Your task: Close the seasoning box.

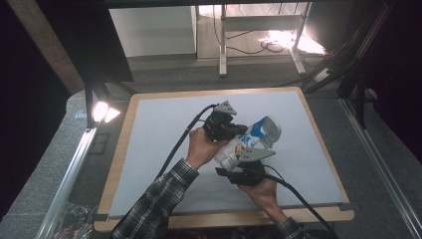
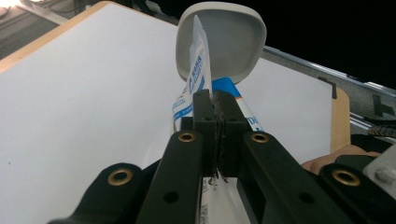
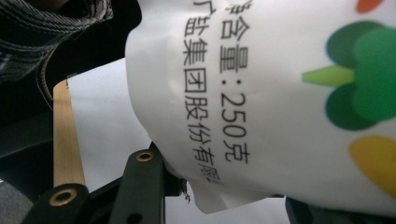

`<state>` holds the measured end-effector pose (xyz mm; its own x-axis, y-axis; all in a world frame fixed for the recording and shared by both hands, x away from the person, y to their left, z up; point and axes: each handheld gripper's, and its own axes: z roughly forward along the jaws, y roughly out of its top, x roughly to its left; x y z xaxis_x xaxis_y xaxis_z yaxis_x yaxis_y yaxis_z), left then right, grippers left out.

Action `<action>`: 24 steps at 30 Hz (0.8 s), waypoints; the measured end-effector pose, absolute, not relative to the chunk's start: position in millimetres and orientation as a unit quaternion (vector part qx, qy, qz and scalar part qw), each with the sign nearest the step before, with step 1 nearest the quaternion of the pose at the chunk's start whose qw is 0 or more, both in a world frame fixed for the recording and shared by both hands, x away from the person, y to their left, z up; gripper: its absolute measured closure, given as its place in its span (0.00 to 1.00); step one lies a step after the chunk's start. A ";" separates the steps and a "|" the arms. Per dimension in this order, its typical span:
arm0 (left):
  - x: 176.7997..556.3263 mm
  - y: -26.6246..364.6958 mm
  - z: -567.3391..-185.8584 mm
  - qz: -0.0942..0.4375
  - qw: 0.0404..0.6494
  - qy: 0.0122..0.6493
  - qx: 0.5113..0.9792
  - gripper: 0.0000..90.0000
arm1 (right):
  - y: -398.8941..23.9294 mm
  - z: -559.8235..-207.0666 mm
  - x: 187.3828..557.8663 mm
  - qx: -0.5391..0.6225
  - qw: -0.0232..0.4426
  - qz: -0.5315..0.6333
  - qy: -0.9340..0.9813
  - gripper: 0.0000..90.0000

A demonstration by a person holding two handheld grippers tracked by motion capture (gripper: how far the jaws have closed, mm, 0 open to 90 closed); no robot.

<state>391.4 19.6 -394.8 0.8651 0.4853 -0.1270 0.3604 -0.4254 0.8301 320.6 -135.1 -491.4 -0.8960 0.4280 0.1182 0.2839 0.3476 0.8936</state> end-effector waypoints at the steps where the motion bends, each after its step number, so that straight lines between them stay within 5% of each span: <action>1: 391.3 19.4 -394.6 0.067 0.473 0.251 0.842 0.99 | -135.2 -491.3 320.6 0.217 0.069 0.528 0.818 0.68; 24: 391.6 17.2 -390.8 0.071 0.472 0.253 0.841 1.00 | -135.5 -488.7 320.3 0.215 0.072 0.527 0.819 0.67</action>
<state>391.6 17.2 -390.8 0.8615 0.4935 -0.1196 0.3589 -0.4252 0.8309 320.3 -135.5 -488.7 -0.8972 0.4280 0.1089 0.2769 0.3530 0.8937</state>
